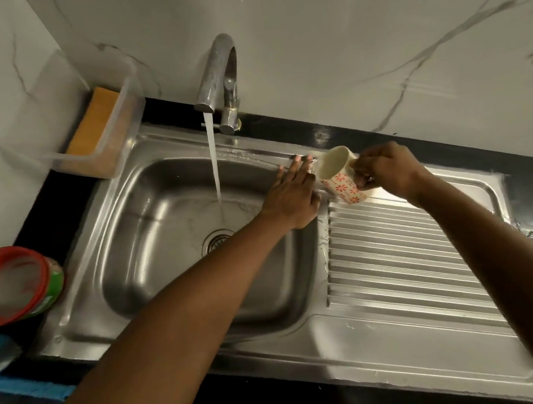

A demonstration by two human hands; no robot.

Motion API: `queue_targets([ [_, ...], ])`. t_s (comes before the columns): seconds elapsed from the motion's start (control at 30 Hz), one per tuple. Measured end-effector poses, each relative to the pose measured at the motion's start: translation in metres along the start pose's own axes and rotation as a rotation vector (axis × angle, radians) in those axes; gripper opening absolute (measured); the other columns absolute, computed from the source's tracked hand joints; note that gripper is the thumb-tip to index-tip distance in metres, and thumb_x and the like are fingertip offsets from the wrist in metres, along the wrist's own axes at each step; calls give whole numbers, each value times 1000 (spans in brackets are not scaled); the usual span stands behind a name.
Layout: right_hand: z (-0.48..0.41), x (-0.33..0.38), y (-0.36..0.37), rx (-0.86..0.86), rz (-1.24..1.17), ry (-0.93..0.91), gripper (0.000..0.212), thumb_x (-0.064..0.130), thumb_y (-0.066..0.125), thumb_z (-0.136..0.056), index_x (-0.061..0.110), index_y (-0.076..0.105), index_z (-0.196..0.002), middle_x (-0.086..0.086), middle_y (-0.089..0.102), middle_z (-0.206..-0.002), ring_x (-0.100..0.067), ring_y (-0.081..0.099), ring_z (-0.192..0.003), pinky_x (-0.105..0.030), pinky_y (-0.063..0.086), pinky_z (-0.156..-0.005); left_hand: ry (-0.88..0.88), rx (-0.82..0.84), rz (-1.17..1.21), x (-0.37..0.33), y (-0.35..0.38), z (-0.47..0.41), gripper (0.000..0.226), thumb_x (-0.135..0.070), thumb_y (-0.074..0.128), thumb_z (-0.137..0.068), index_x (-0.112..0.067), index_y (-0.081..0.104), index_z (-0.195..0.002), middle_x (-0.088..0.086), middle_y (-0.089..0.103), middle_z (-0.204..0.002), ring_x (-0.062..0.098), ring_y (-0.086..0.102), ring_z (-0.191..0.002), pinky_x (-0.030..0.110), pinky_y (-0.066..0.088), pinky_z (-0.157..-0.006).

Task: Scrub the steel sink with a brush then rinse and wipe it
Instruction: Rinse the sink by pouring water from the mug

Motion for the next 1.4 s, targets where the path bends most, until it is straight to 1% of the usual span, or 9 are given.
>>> queue_targets([
  [0.13, -17, 12, 6, 34, 12, -18, 24, 16, 55, -104, -1, 72, -105, -12, 73, -95, -24, 75, -87, -42, 64, -85, -46, 67, -81, 6, 4, -4, 69, -45, 21, -110, -10, 6, -167, 13, -1, -176, 31, -11, -162, 54, -2, -131],
  [0.23, -21, 6, 4, 71, -128, 13, 26, 15, 56, -104, -6, 70, -111, -18, 73, -102, -30, 74, -95, -40, 64, -85, -148, 27, -24, 17, 1, 2, 74, -49, 21, -110, -11, -7, -167, 11, -16, -174, 31, -19, -160, 51, -5, -130],
  [0.43, -14, -20, -14, 131, -382, 61, 20, 14, 57, -104, -1, 69, -111, -15, 71, -106, -28, 73, -101, -42, 62, -90, -415, -5, 20, 25, 5, 23, 83, -59, 19, -108, -9, -13, -165, 15, -24, -171, 33, -20, -159, 50, -4, -131],
  [0.73, -35, -44, -68, 32, -178, 29, 18, 15, 60, -102, 0, 71, -103, -18, 70, -90, -30, 70, -87, -49, 61, -91, -57, 71, -116, -49, 5, -34, 73, -49, 22, -110, -14, -8, -167, 7, -18, -174, 26, -17, -161, 51, -4, -131],
  [0.87, -51, -34, -67, 10, -67, -17, 15, 11, 62, -100, 3, 73, -93, -13, 69, -76, -25, 68, -73, -46, 63, -86, -89, 67, -151, -47, 16, -46, 75, -50, 24, -110, -15, -10, -167, 6, -18, -174, 25, -17, -161, 52, -1, -131],
  [1.07, -58, -25, -57, 111, -158, -43, 20, 14, 61, -101, 0, 72, -93, -13, 69, -78, -22, 68, -77, -42, 64, -84, -210, -17, -167, -36, 16, -34, 76, -53, 21, -110, -11, -8, -166, 11, -13, -175, 29, -12, -162, 53, 3, -131],
  [1.2, -50, -34, -63, 179, -220, -59, 30, 18, 58, -103, -10, 69, -98, -19, 69, -87, -27, 70, -89, -39, 63, -87, -430, -138, -15, -14, 13, -24, 79, -57, 20, -108, -11, -9, -166, 13, -16, -174, 32, -13, -161, 50, 1, -130],
  [1.3, -40, -41, -72, 194, -298, -55, 27, 17, 58, -103, -3, 66, -86, -19, 68, -84, -26, 71, -84, -37, 64, -85, -552, -193, 68, -1, 16, -8, 82, -55, 23, -108, -6, -9, -165, 19, -17, -172, 37, -13, -160, 50, 1, -130],
  [1.4, -34, -41, -74, 184, -297, -44, 28, 17, 57, -103, 2, 64, -81, -18, 67, -83, -25, 71, -82, -35, 64, -82, -495, -181, 36, -5, 23, -5, 81, -56, 22, -108, -8, -6, -166, 21, -15, -172, 39, -13, -160, 52, -2, -128],
])
Point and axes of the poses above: each hand's wrist, its own z-axis away from the middle knuckle, its own y-axis out of the palm, x = y × z, the point moved 3 cm from there along -z, towards the middle knuckle
